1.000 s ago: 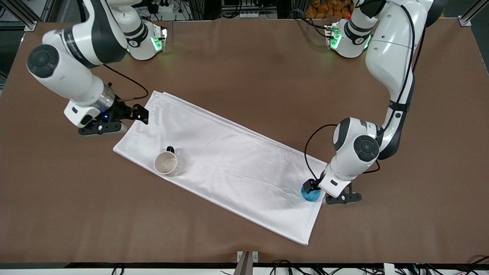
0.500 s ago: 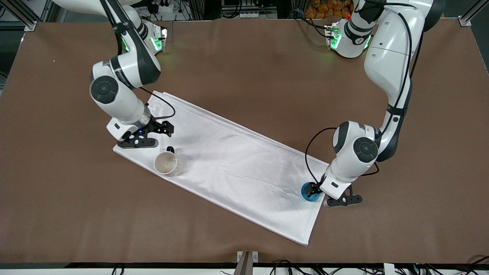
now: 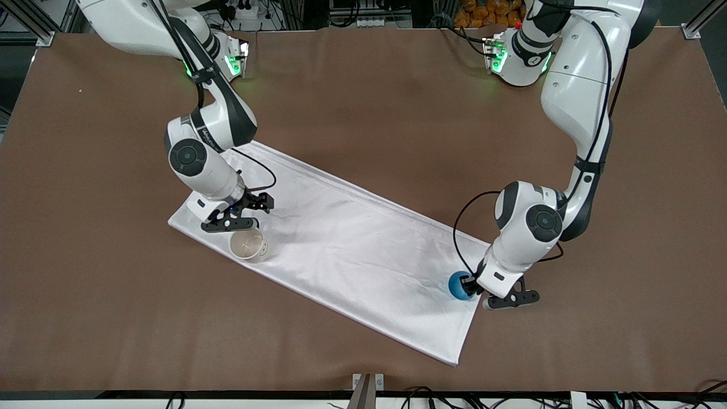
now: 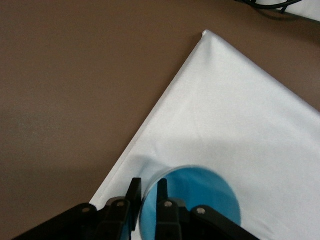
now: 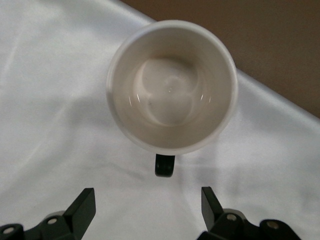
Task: Place blue cup into white mug on table
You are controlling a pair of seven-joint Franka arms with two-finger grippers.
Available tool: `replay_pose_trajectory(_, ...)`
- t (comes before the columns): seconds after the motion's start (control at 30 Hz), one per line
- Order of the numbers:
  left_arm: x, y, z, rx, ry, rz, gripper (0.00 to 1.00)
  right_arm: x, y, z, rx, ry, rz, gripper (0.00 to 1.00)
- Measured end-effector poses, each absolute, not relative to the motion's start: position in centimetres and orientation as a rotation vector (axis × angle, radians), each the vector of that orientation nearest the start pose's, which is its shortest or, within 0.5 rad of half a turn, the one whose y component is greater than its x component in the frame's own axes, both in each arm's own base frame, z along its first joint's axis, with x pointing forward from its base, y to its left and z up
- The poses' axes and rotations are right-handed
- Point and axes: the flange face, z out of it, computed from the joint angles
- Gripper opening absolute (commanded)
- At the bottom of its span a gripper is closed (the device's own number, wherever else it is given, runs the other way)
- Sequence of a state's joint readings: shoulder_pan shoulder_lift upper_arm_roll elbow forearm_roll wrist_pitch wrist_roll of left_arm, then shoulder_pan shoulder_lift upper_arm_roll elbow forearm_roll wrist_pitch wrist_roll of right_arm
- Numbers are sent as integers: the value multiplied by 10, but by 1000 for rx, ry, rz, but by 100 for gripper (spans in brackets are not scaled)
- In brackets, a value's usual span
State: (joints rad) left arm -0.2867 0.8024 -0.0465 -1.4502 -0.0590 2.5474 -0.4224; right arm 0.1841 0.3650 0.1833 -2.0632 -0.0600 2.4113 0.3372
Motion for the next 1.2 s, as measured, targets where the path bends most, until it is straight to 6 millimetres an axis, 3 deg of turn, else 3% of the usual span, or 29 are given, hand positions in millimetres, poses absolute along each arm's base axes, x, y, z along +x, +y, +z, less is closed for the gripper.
replay_pose_trajectory(0.2,713,-226,253,-3256,-227,-333,0,554,209,242,-3114,-101,9,64)
replay_pose_trajectory(0.43,710,-207,285,-3201,-124,-235,0,557,203,229,-3123,-108,-3,23)
replay_pose_trajectory(0.6,705,-200,301,-3187,-53,-189,0,559,200,227,-3129,-116,-11,1)
replay_pose_trajectory(0.8,687,-196,309,-3164,-2,-127,0,564,203,234,-3123,-119,-39,0)
replay_pose_trajectory(1.0,660,-189,323,-3154,18,-93,0,573,217,255,-3111,-118,-83,0)
replay_pose_trajectory(1.2,630,-182,338,-3146,36,-66,0,577,260,292,-3111,-109,-66,0)
